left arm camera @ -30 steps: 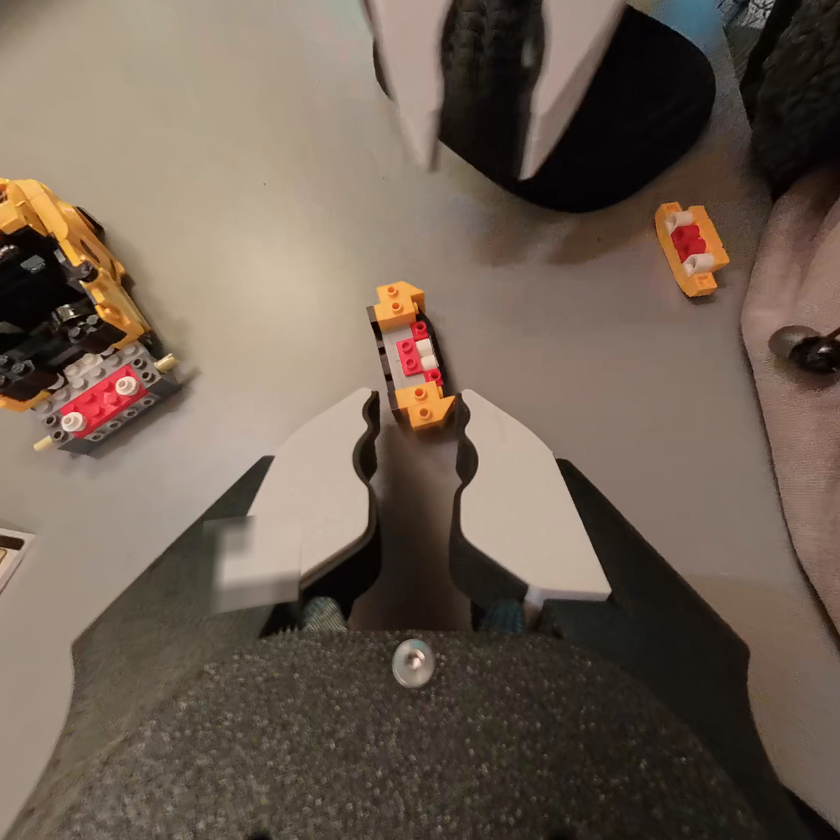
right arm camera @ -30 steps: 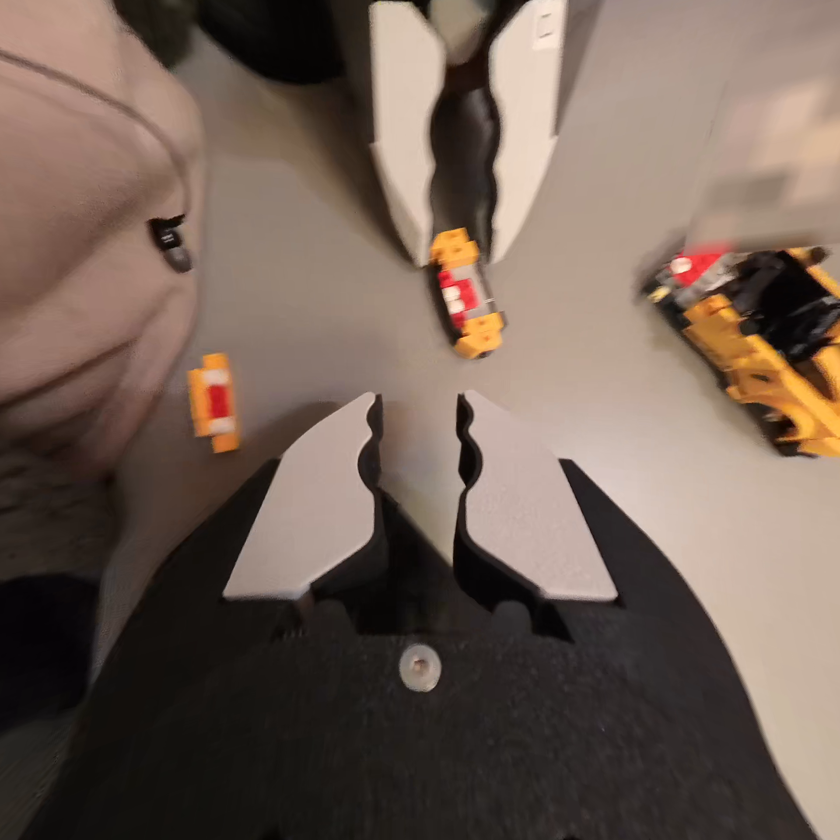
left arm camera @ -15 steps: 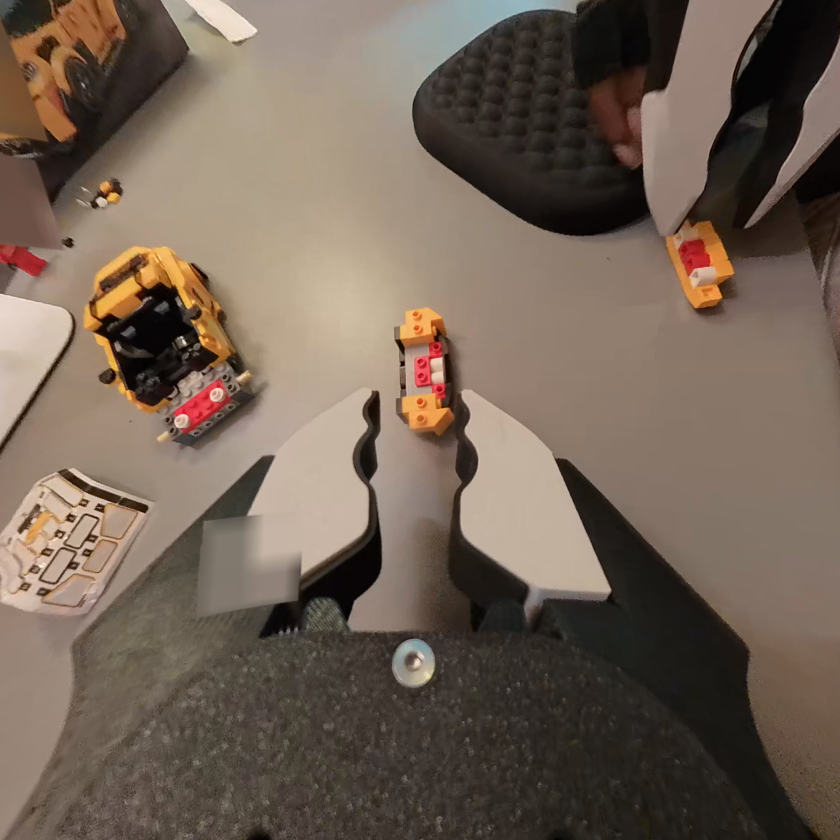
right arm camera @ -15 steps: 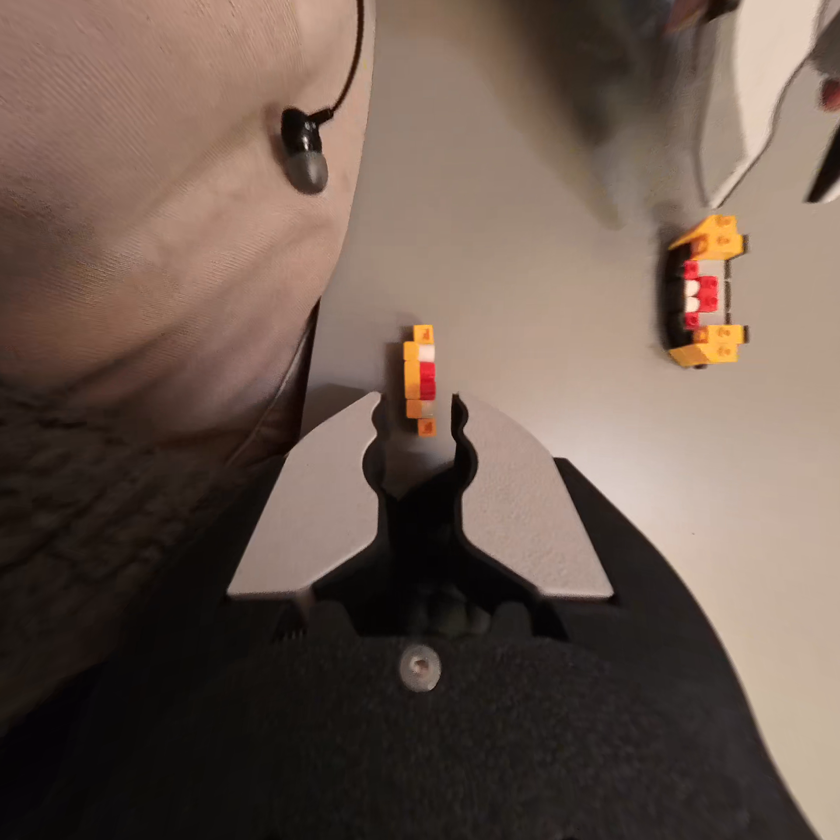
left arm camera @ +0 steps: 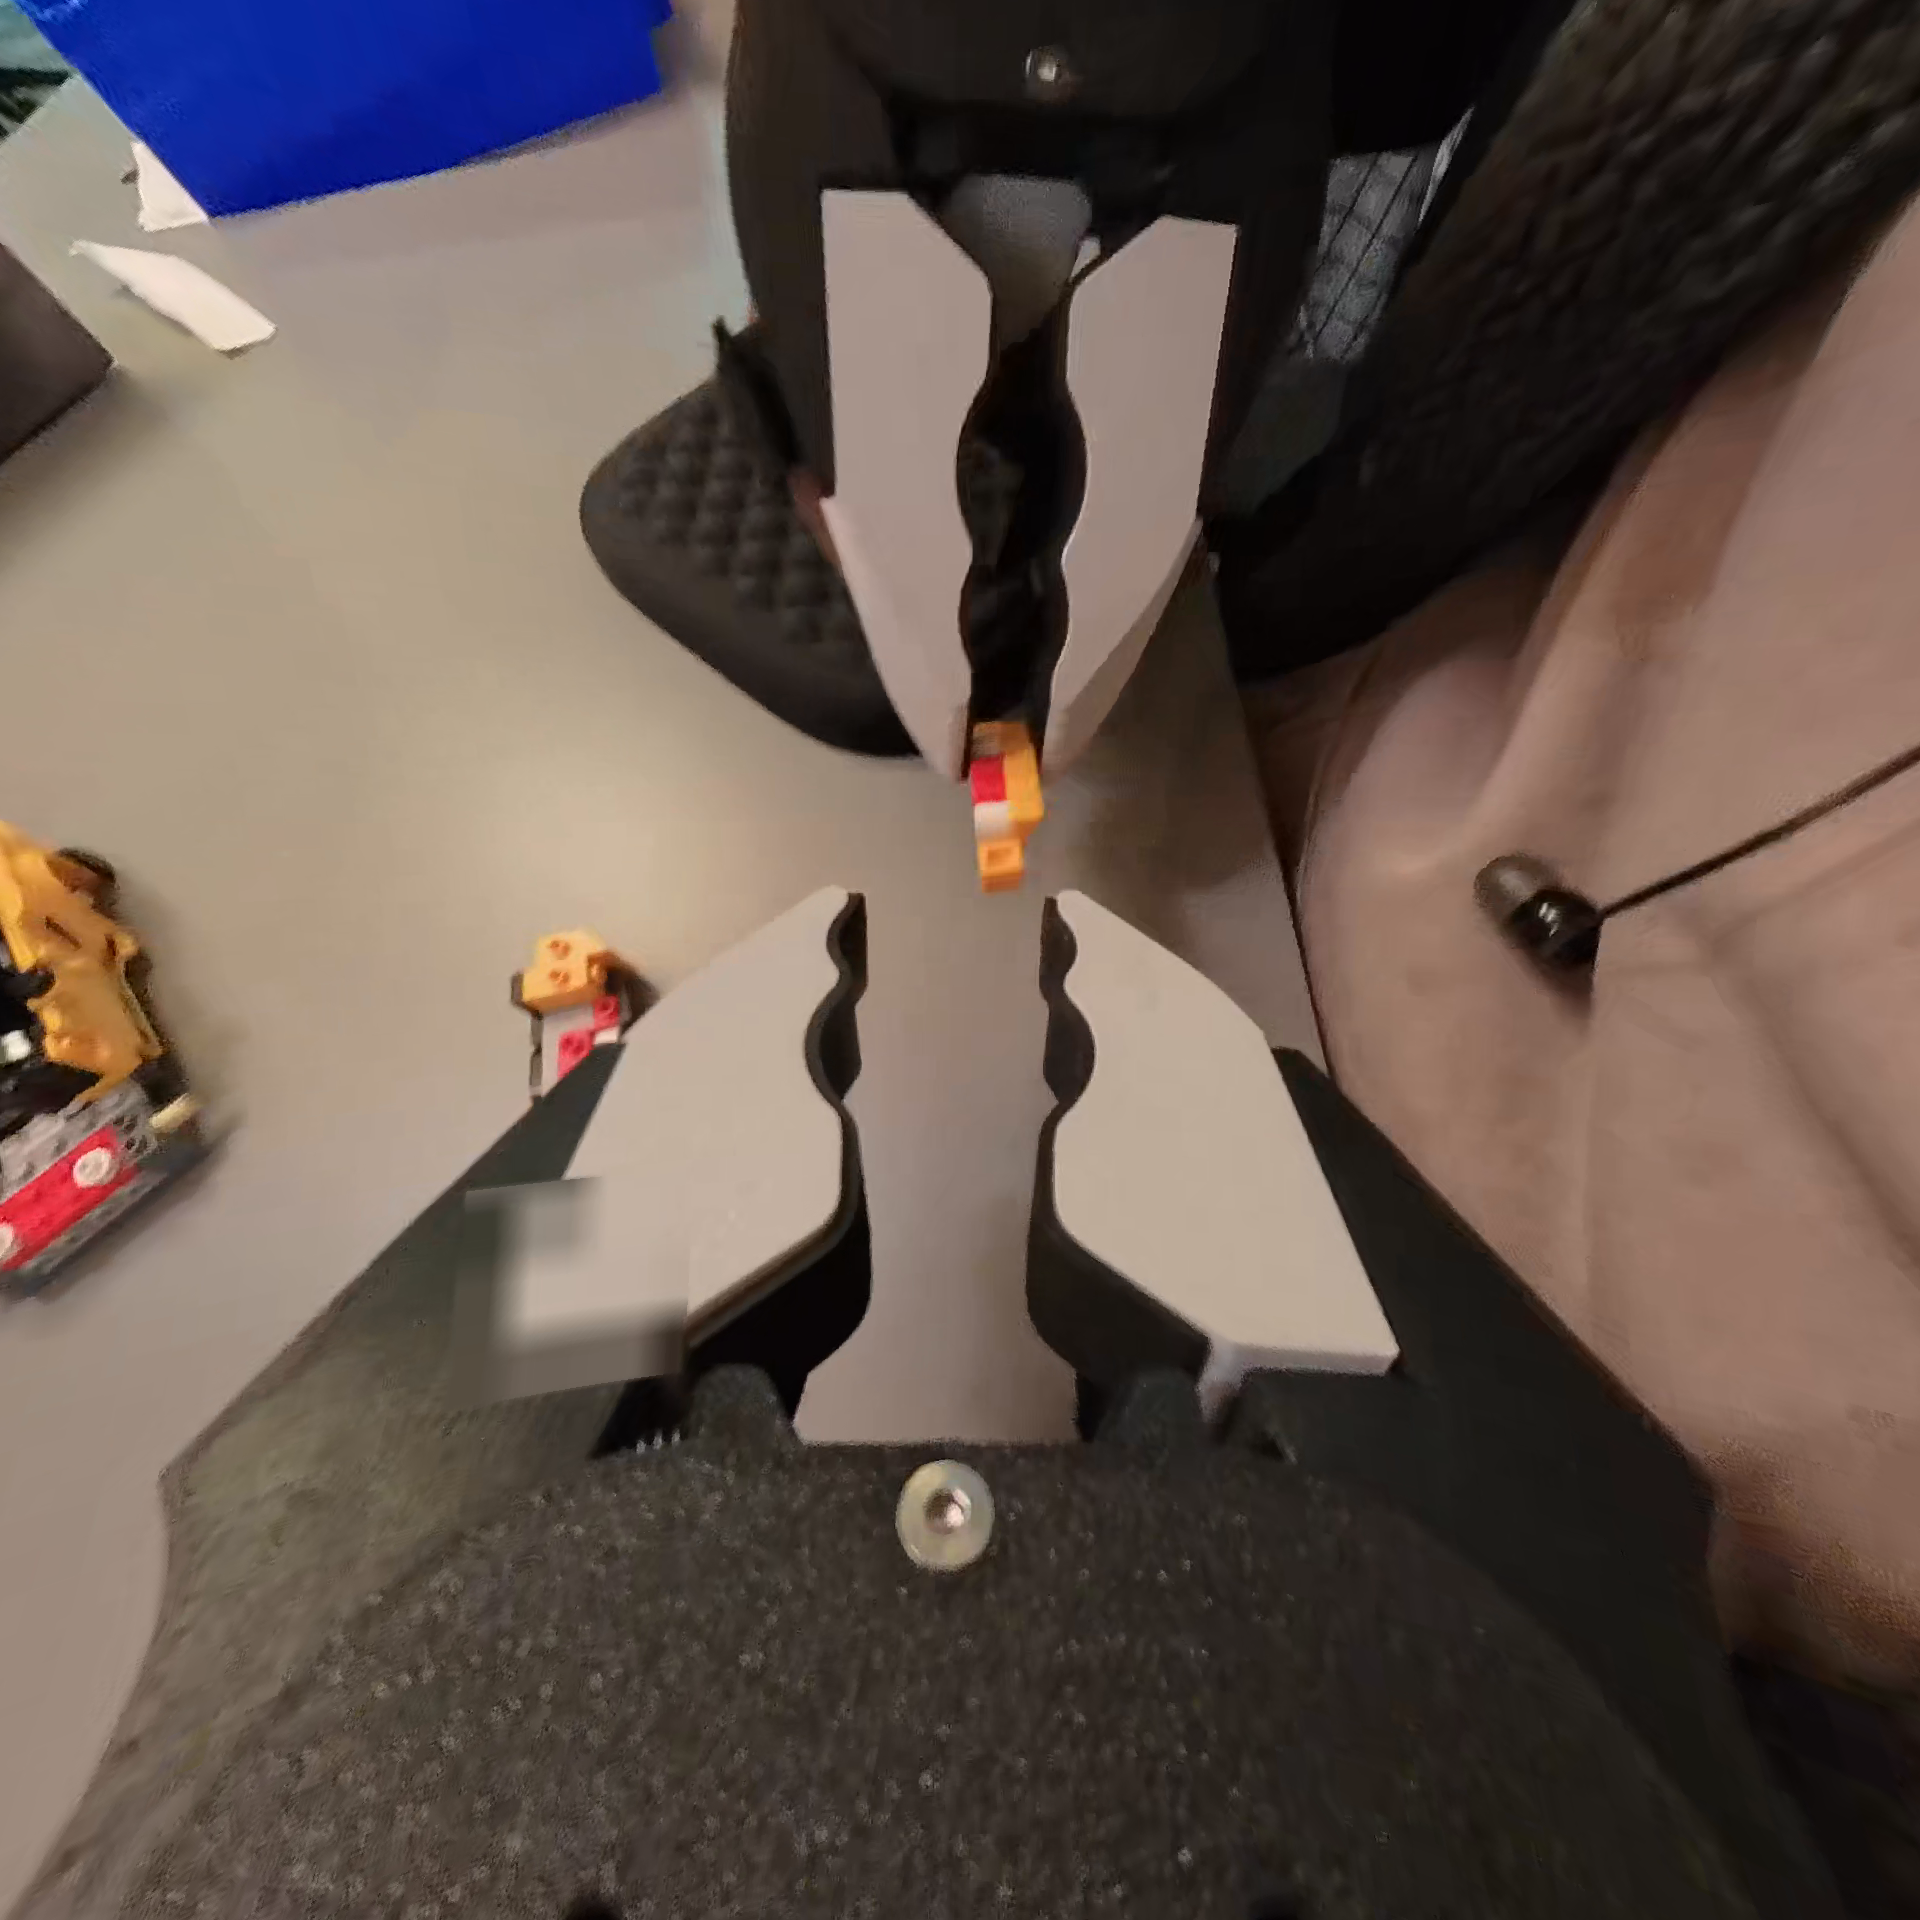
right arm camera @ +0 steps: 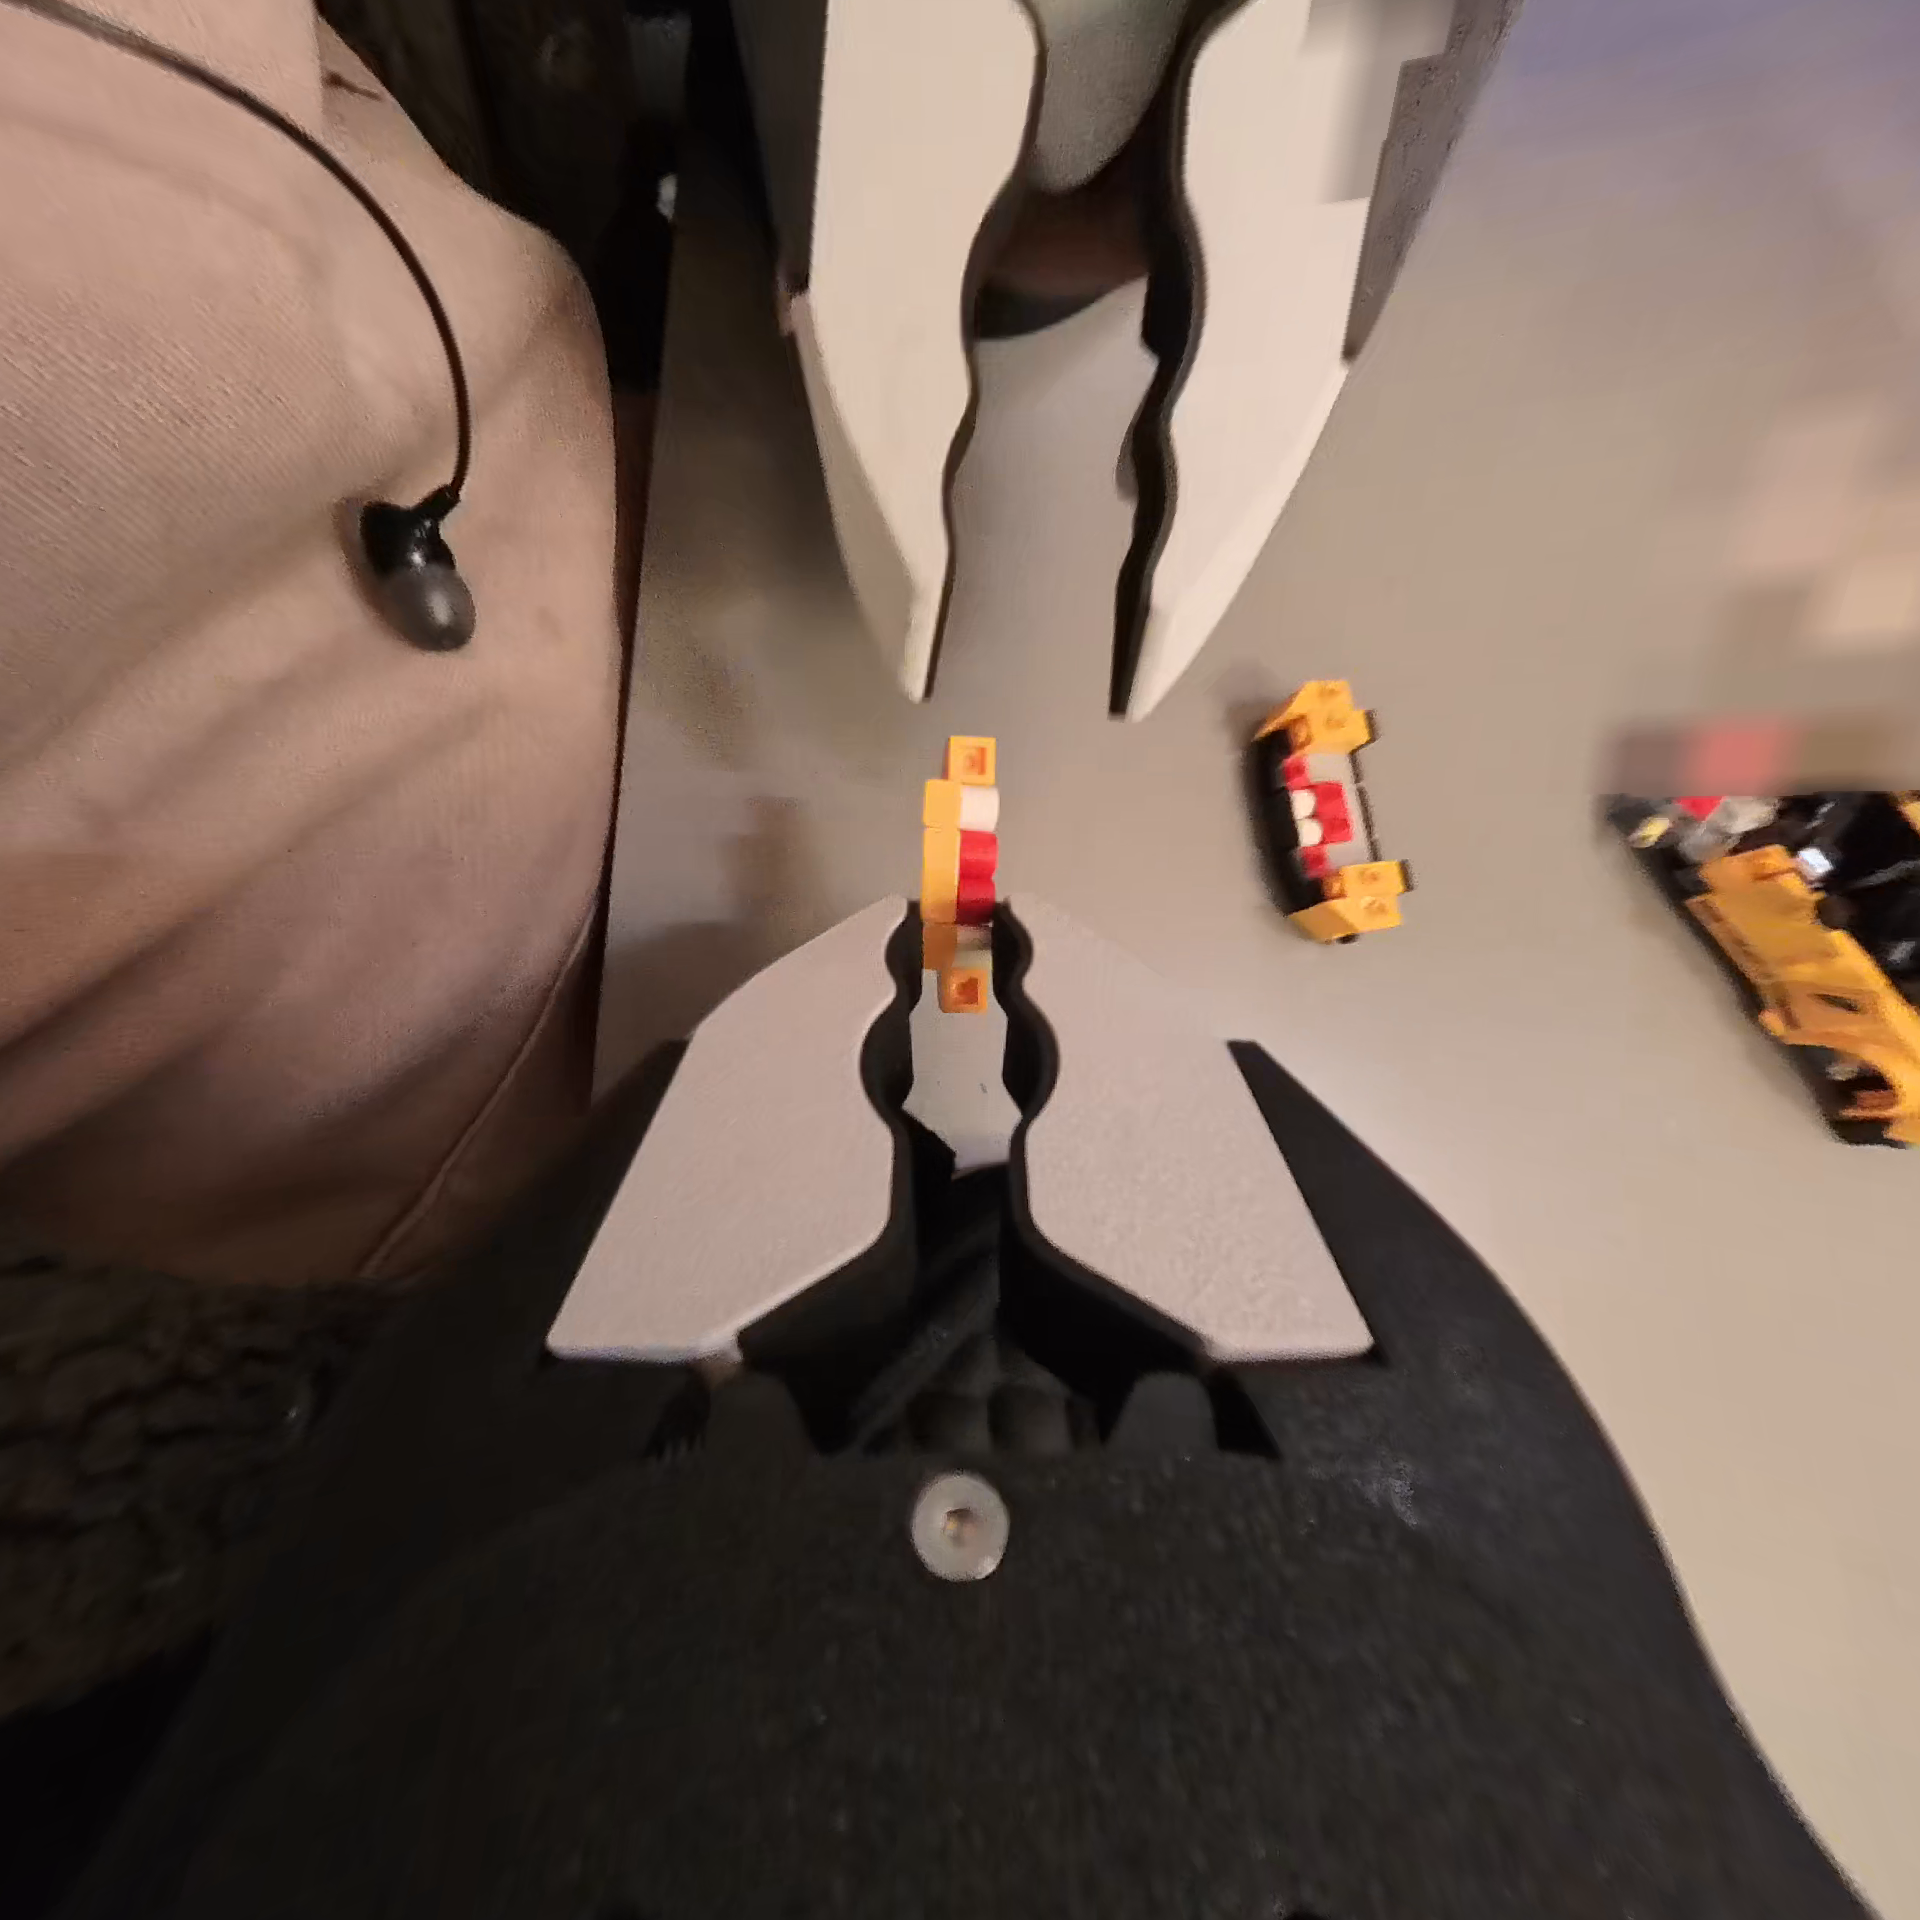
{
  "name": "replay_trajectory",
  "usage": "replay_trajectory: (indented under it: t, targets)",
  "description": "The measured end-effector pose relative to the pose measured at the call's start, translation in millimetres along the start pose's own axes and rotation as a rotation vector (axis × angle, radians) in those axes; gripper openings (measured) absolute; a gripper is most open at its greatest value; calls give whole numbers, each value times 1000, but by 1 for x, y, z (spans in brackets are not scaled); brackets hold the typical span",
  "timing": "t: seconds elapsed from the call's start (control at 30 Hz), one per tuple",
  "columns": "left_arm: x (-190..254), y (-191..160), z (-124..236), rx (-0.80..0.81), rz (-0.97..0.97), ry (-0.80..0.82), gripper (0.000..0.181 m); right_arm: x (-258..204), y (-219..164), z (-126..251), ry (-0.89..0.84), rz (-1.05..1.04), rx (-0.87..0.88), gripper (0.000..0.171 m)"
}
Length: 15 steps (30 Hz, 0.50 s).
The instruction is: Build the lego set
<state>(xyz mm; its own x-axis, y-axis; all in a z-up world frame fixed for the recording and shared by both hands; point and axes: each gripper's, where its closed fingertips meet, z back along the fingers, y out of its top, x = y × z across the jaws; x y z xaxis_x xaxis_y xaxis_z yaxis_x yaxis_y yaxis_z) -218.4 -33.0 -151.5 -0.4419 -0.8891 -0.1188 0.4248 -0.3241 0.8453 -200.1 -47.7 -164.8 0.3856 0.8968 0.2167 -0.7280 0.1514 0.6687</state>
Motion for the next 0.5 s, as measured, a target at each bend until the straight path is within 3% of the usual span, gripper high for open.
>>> replay_trajectory:
  t: [0.13,0.23,0.37,0.5]
  targets:
    - [-2,11,-8,33,-38,29,32,15,15,1,-113,77,17,13]
    - [-9,13,-8,39,-97,97,15,23,23,0,-207,190,26,13]
    - [-20,14,-3,40,-182,195,14,34,27,0,-345,357,36,12]
    - [-25,17,1,73,-248,246,14,39,33,3,-373,348,132,13]
